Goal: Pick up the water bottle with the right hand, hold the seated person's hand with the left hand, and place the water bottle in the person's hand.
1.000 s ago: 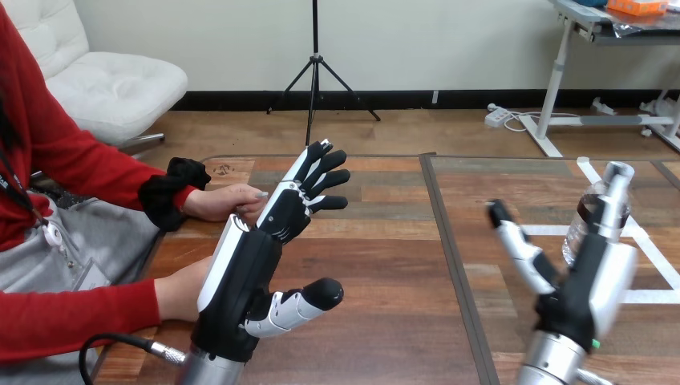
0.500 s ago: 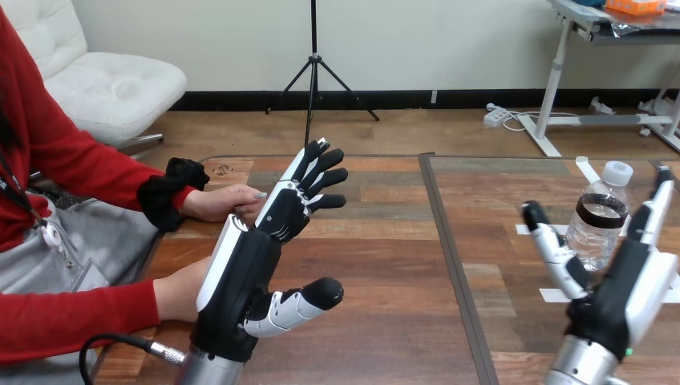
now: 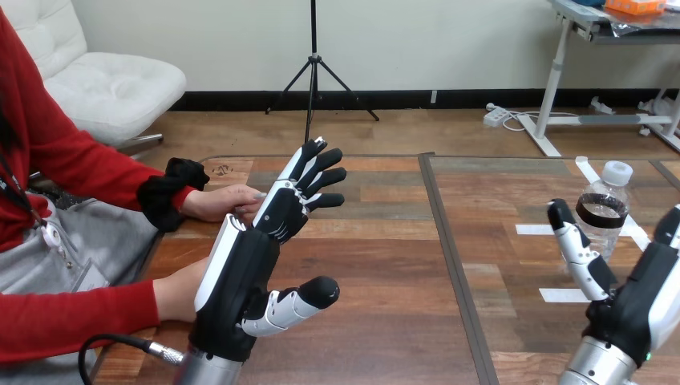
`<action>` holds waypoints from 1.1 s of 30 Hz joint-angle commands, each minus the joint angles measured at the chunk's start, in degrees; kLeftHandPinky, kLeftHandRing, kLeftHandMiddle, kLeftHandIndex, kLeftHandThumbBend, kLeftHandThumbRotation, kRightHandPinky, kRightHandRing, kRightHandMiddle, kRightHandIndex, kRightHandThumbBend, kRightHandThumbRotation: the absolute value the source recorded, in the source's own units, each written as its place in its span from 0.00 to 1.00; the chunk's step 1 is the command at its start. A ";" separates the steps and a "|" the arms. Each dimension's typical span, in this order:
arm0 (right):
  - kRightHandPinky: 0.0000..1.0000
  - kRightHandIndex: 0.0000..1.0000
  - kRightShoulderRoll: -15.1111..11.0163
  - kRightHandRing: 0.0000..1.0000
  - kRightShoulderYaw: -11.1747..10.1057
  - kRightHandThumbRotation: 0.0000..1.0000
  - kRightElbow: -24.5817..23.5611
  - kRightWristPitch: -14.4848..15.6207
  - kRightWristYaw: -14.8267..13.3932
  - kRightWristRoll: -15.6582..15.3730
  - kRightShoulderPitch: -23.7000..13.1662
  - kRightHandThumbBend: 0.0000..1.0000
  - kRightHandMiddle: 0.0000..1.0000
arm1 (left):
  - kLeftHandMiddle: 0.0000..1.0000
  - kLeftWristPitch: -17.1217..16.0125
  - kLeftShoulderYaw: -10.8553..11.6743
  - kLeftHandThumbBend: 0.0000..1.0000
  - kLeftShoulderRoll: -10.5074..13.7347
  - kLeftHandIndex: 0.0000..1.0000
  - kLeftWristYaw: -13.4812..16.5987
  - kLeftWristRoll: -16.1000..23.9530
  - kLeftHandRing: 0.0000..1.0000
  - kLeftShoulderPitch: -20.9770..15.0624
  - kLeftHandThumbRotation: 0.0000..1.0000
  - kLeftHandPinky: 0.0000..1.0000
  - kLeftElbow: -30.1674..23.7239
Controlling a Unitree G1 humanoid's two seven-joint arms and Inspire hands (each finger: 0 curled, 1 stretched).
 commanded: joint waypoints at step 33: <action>1.00 1.00 -3.04 1.00 -3.89 0.49 8.74 0.60 5.65 7.55 -5.75 1.00 1.00 | 0.92 -0.55 0.07 0.87 1.00 0.95 -0.38 -1.07 0.87 -2.23 0.77 0.78 -0.69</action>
